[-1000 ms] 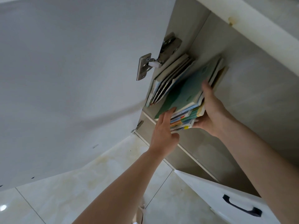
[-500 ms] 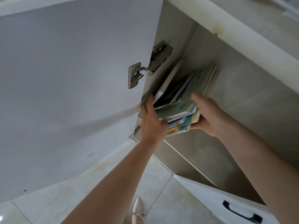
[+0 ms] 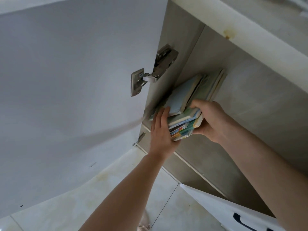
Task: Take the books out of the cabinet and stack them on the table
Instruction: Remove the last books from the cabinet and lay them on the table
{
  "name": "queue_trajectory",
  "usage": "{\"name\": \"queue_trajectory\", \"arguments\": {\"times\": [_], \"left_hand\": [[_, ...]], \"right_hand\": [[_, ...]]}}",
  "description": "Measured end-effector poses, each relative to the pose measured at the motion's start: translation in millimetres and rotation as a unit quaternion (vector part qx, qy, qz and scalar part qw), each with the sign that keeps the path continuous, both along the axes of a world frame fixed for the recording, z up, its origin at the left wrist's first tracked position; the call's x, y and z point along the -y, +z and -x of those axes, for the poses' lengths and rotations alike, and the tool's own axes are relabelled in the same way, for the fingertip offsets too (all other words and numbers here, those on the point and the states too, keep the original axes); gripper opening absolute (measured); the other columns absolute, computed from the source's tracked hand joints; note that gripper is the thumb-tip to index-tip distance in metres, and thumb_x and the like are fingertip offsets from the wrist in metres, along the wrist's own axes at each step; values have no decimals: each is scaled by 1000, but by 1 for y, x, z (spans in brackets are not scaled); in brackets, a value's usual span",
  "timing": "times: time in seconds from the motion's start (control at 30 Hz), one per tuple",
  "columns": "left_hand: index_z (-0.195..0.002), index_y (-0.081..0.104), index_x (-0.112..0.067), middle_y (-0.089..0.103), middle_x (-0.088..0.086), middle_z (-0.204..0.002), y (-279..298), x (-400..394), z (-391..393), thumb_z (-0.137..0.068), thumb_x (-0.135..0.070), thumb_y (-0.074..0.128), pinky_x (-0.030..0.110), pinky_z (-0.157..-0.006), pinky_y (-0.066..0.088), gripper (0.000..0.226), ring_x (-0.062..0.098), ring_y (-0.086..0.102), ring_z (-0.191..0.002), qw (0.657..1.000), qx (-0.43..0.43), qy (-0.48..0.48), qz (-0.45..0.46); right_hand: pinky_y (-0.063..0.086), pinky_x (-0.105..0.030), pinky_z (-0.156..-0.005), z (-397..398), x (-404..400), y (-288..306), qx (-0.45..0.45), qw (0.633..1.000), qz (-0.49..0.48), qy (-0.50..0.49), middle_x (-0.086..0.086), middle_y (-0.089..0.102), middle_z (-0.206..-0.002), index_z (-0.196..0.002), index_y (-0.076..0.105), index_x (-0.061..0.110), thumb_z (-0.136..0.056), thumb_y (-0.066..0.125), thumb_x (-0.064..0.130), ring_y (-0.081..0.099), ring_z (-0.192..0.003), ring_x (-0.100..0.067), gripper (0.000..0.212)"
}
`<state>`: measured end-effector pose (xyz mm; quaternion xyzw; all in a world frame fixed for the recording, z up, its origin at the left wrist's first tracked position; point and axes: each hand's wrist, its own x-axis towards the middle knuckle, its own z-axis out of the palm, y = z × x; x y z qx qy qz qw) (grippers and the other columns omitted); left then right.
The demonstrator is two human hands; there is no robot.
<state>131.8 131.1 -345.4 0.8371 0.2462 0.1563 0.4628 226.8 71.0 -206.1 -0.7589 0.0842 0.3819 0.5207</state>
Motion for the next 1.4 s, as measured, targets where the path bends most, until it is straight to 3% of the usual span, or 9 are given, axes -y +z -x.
{"name": "queue_trajectory", "arguments": {"times": [0.13,0.33,0.43,0.73,0.87,0.97,1.07,1.2,1.4], "left_hand": [[-138,34,-19,54,5,-134,-6,3,1,-68,-15,77,44,-90,54,82,27,52,-121,999,28,34,-17],[-136,41,-23,64,0,-119,4,2,35,-71,-9,69,17,-77,47,72,20,62,-102,1000,13,-6,6],[-136,36,-33,67,-6,-116,0,1,65,-73,-12,68,3,-75,39,74,17,65,-98,999,10,-35,29],[-138,31,-45,54,-11,-133,2,-12,78,-78,-29,76,23,-89,49,76,8,56,-115,996,9,-75,55],[-131,43,-36,54,-33,-119,-2,-18,77,-78,-38,72,18,-85,49,60,6,59,-108,995,18,-48,85],[-129,49,-33,52,-40,-115,-8,-30,76,-77,-43,68,18,-84,54,56,-3,58,-108,991,22,-39,123],[-134,44,-34,50,-34,-123,-8,-34,77,-77,-37,69,23,-84,57,63,-2,55,-118,987,13,-39,158],[-131,42,-40,50,-46,-117,-6,-34,79,-76,-37,69,16,-81,55,61,-10,52,-117,984,11,-42,172],[-134,42,-46,52,-34,-126,-8,-43,83,-78,-41,70,27,-86,57,63,0,53,-123,985,10,-67,160]], "right_hand": [[57,-43,-56,7,1,-3,8,999,-9,-37,-24,64,-82,-108,58,-8,-79,57,6,70,-70,-36,33],[57,-39,-56,35,8,-1,-1,998,-30,-60,-24,66,-76,-92,59,-4,-82,59,7,70,-63,-33,15],[60,-42,-61,61,19,-6,-50,997,-42,-29,-24,71,-93,-115,52,-5,-76,67,19,74,-75,-32,47],[59,-45,-81,83,28,-8,-31,998,-52,19,-7,73,-104,-127,46,13,-63,79,51,74,-90,-20,81],[51,-42,-97,78,43,-10,-41,993,-110,-28,-9,69,-115,-122,52,21,-72,63,58,69,-101,-22,63],[49,-43,-100,57,67,-20,20,993,-108,-31,-12,68,-116,-114,53,17,-93,55,20,66,-106,-19,21],[54,-35,-90,20,74,-40,81,996,-33,15,-15,58,-131,-132,34,18,-84,64,-6,63,-105,-12,61],[45,-54,-103,-38,64,-63,157,973,55,161,-9,33,-150,-146,6,42,-58,88,7,40,-136,-26,125],[52,-43,-97,-78,53,-65,149,914,128,354,5,63,-115,-136,38,23,-40,98,25,60,-114,-15,113]]}}
